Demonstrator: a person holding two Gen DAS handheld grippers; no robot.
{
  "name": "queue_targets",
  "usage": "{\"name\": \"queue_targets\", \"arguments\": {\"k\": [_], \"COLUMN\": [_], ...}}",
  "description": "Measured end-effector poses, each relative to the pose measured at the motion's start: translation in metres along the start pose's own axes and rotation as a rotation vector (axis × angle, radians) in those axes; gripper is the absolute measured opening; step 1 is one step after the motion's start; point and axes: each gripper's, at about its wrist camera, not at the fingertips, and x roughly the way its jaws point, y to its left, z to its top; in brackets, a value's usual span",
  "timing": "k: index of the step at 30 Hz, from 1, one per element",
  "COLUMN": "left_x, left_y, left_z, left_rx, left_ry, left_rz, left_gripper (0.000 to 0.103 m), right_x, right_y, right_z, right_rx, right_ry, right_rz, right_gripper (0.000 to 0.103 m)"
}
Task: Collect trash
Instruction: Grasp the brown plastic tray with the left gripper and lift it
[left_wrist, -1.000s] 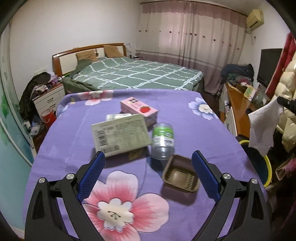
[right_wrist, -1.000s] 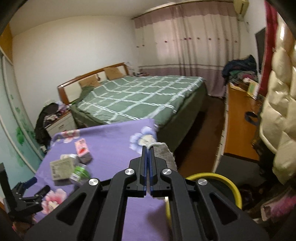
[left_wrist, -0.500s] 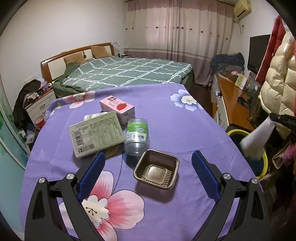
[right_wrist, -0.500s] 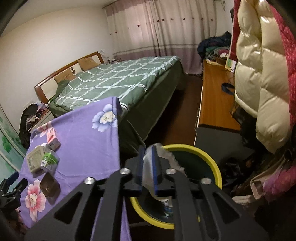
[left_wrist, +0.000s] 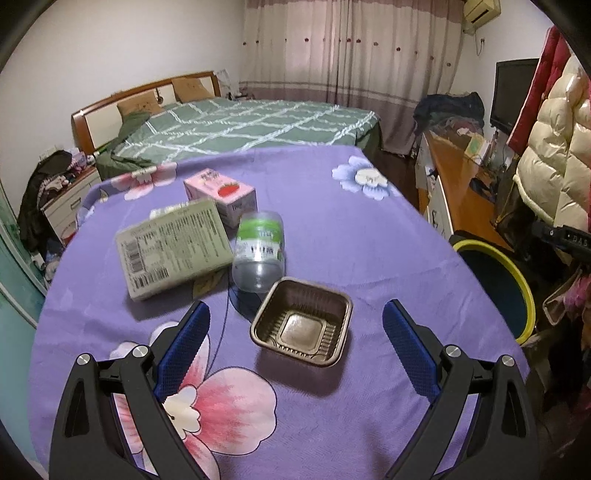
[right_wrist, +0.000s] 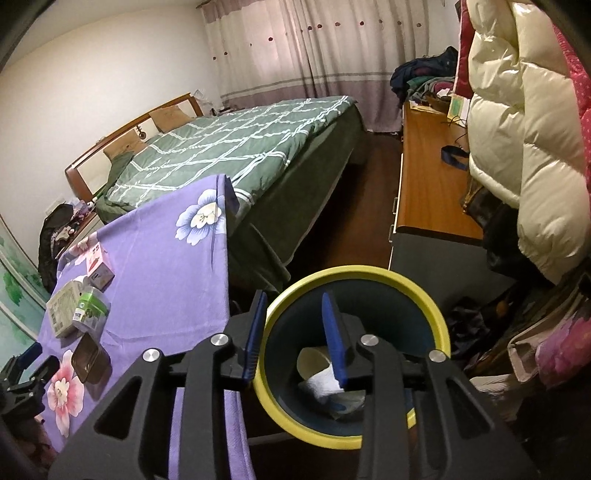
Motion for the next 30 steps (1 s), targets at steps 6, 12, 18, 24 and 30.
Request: {"name": "queue_targets", "arguments": {"k": [6,12,18,24,30], "left_x": [0.031,0.058,0.079,0.083,0.088], "left_y": [0.007,0.012,0.011,0.008,0.004], "left_z": [-0.007,-0.005,-0.004,-0.001,0.0], "left_rx": [0.003,0.03,0.05,0.061,0.078], "left_ry": [0.077,0.112,0.159,0.167,0.186], "left_rz": [-0.029,-0.02,-0.078,-0.111,-0.089], "left_gripper": [0.093,0.093,0.095,0.098,0.098], "right_x": [0.009,0.016,0.021,0.025,0.027], "right_y": [0.01,0.016,0.017,0.014,0.013], "right_z": [-0.002,-0.003,-0.005,-0.005,-0.006], "right_rx": [-0.013,-0.021,-0.019,-0.011,-0.007], "right_ry": [0.021,0.035,0.047,0.054,0.057], "right_rz": [0.013,0.021,0.026,0.031,0.038], "right_gripper": [0.03,0.03,0.03,0.03,0.03]}}
